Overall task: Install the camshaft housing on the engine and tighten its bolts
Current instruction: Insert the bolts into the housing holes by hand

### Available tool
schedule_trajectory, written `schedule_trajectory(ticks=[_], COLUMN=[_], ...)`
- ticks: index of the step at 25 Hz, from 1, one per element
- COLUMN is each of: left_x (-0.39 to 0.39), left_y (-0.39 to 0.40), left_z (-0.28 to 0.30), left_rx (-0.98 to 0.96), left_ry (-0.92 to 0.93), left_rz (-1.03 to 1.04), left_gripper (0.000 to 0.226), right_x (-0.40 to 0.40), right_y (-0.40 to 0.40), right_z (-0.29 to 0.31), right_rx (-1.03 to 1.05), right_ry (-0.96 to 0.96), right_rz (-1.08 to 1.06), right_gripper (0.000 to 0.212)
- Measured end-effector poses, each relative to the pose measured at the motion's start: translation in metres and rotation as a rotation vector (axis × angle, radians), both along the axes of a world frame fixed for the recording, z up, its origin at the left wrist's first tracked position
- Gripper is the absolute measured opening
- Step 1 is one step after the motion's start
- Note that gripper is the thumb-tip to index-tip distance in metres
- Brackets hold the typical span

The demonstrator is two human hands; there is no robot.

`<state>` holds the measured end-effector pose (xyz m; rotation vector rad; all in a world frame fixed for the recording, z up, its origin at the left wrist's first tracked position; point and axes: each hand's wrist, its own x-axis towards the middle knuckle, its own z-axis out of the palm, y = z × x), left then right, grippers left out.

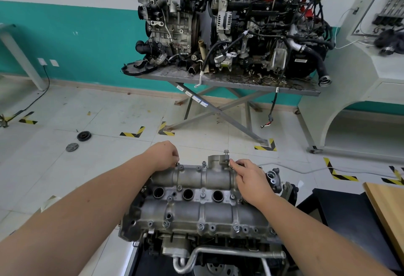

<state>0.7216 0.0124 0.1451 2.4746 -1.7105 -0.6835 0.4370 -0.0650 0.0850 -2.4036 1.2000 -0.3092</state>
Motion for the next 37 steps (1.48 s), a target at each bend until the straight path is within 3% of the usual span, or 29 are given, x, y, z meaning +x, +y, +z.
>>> schedule_trajectory(ticks=[16,19,22,24,27,29,33,37], left_x=[-0.011,-0.014,-0.015,-0.015,-0.019,-0.024,-0.031,-0.051], left_y=[0.009,0.012,0.016,0.019,0.026,0.032,0.039,0.040], left_z=[-0.005,-0.008,-0.011,-0.011,-0.010,-0.011,-0.007,-0.003], left_rx=[0.019,0.001,-0.053,-0.089,-0.053,0.002,0.064,-0.027], left_ry=[-0.037,-0.056,-0.102,-0.144,-0.289,-0.357,-0.421,-0.420], left_rz=[0.072,0.097,0.120,0.124,0.035,-0.033,-0.112,-0.093], left_gripper=[0.016,0.022,0.025,0.026,0.031,0.034,0.028,0.052], right_x=[0.002,0.002,0.001,-0.001,0.002,0.006,0.011,0.009], right_y=[0.000,-0.004,-0.011,-0.009,0.001,0.002,-0.005,0.012], right_z=[0.007,0.018,0.033,0.041,0.043,0.043,0.053,0.051], right_rx=[0.098,0.243,0.311,0.236,0.099,0.073,0.120,0.022], right_ry=[0.009,-0.052,-0.203,-0.111,0.239,0.357,0.398,0.280], right_rz=[-0.028,-0.050,-0.226,-0.158,0.092,0.138,0.129,0.113], right_gripper=[0.050,0.052,0.051,0.049,0.050,0.052,0.051,0.048])
